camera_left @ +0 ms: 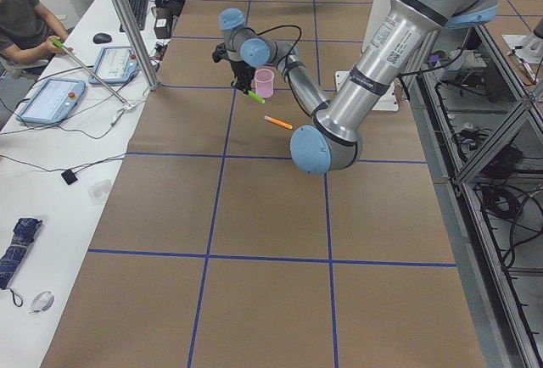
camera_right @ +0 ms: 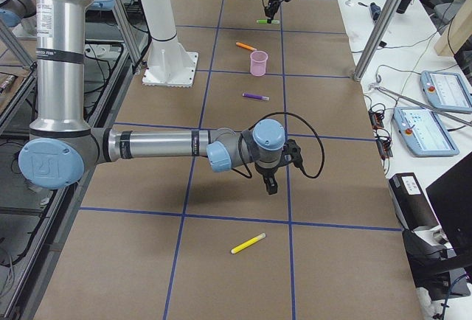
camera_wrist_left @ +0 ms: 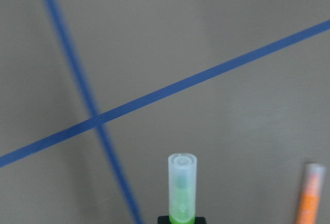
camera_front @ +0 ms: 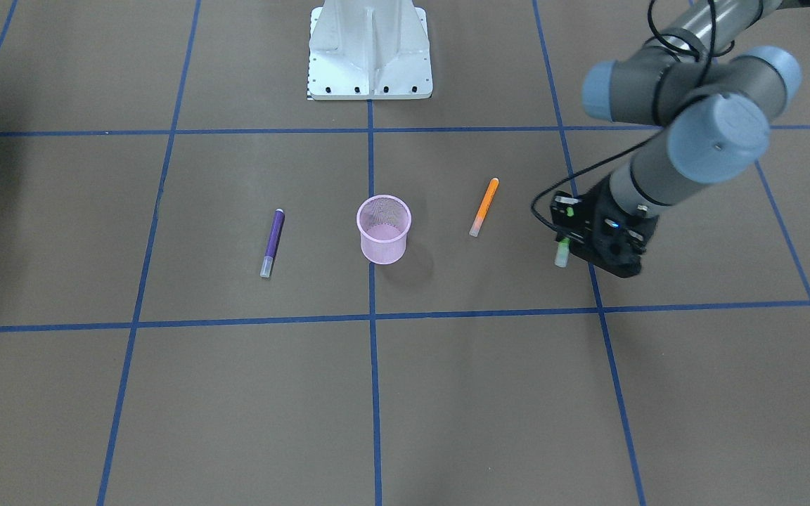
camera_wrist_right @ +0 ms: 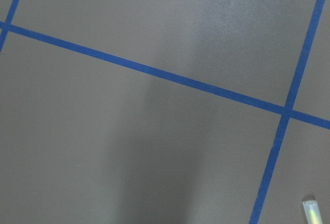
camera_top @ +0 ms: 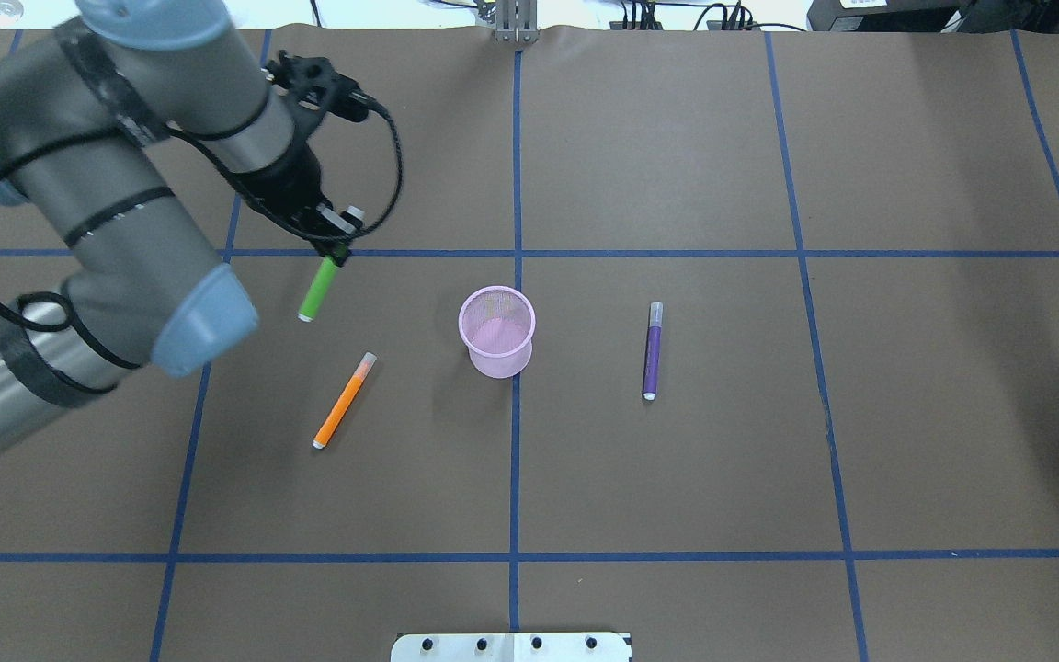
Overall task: Collect pens into pen holder
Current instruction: 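Lift the green marker and carry it over the lavender cup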
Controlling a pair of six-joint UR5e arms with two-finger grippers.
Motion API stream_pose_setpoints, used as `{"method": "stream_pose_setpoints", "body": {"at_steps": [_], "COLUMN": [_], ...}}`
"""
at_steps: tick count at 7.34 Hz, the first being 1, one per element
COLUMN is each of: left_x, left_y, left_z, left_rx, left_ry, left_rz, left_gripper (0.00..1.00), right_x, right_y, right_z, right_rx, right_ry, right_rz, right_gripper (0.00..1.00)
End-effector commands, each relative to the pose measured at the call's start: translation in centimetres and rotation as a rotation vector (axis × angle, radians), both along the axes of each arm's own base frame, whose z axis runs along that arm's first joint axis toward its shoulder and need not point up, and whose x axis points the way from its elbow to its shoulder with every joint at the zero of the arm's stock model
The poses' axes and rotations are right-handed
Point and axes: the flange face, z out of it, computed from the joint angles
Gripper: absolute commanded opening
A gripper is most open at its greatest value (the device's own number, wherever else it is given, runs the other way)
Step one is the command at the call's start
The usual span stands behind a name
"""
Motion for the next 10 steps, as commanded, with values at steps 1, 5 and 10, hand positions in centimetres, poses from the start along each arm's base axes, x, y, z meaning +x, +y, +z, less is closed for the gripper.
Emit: {"method": "stream_pose_setpoints", "body": {"at_steps": [1, 5, 10], "left_x": [7.7, 10.1, 13.6], "left_y": [7.5, 8.1, 9.3], "left_z": [-10.0, -11.2, -7.6], "left_rx": [0.148, 0.376, 0.359], "left_ry": [0.009, 0.068, 0.046], "left_rz": [-0.168, -0.364, -0.328], "left_gripper": [0.00, 0.00, 0.59], "right_x": [-0.2, -0.5, -3.6], "right_y": [-0.7, -0.9, -2.4], "right_z": [-0.7, -1.2, -5.1], "right_rx": [0.009, 0.006, -0.019], "right_ry": [-0.003, -0.010, -0.040], "right_rz": [0.002, 0.005, 0.027], "right_gripper": [0.99, 0.99, 0.99]}}
